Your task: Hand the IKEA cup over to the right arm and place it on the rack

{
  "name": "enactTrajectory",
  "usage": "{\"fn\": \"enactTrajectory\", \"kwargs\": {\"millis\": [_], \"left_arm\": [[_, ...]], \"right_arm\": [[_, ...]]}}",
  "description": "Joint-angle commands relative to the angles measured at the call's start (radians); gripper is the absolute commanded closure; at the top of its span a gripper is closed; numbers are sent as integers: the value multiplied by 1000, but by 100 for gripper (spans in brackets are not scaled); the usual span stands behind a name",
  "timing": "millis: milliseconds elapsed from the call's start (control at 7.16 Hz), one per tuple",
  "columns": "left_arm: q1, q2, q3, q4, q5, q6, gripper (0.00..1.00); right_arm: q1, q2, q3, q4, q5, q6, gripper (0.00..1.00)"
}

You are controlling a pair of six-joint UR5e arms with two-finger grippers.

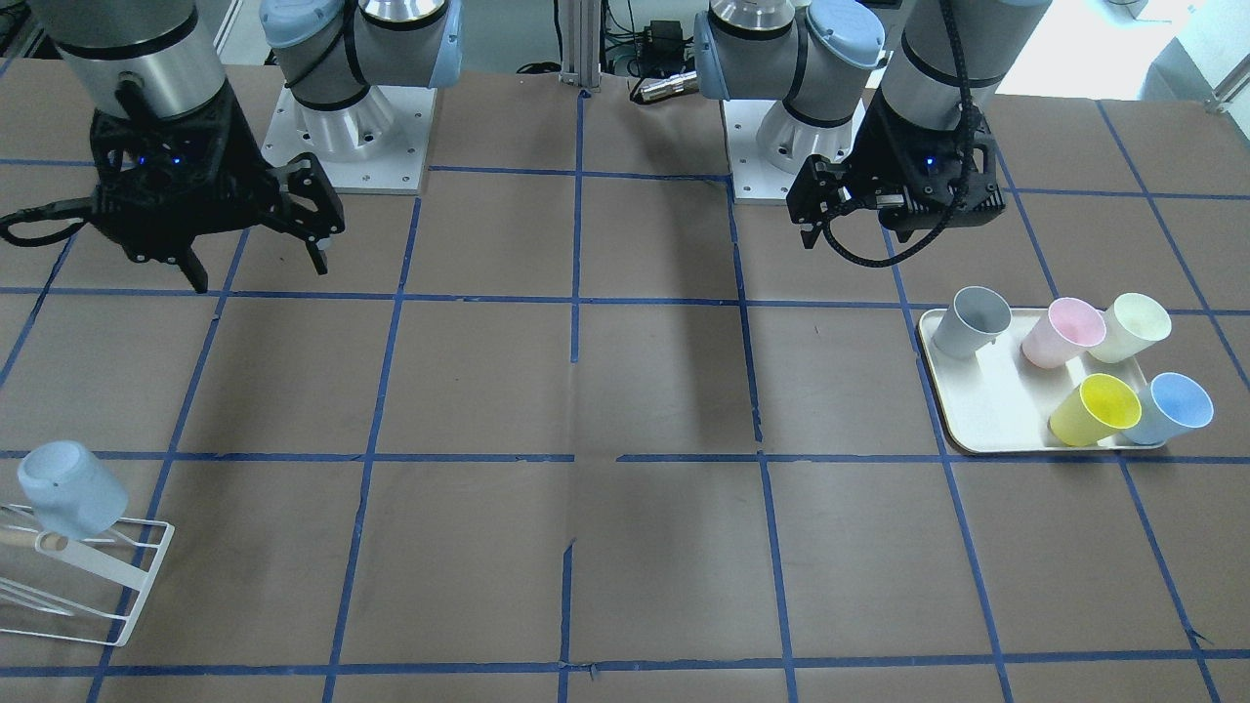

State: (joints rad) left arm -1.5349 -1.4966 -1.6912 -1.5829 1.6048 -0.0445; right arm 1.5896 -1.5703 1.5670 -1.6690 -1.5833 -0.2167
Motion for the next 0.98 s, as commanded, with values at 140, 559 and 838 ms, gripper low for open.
{"fn": "enactTrajectory", "kwargs": {"millis": [140, 559, 838], "left_arm": [[-1, 1, 1, 0, 0, 0, 0], [-1, -1, 5, 3, 1, 18, 0], [-1, 1, 4, 4, 1, 55, 0]], "right_arm": [[33, -37, 1, 54, 9, 156, 0], [33, -47, 1, 42, 11, 200, 0], [33, -47, 2, 43, 11, 203, 0]]}}
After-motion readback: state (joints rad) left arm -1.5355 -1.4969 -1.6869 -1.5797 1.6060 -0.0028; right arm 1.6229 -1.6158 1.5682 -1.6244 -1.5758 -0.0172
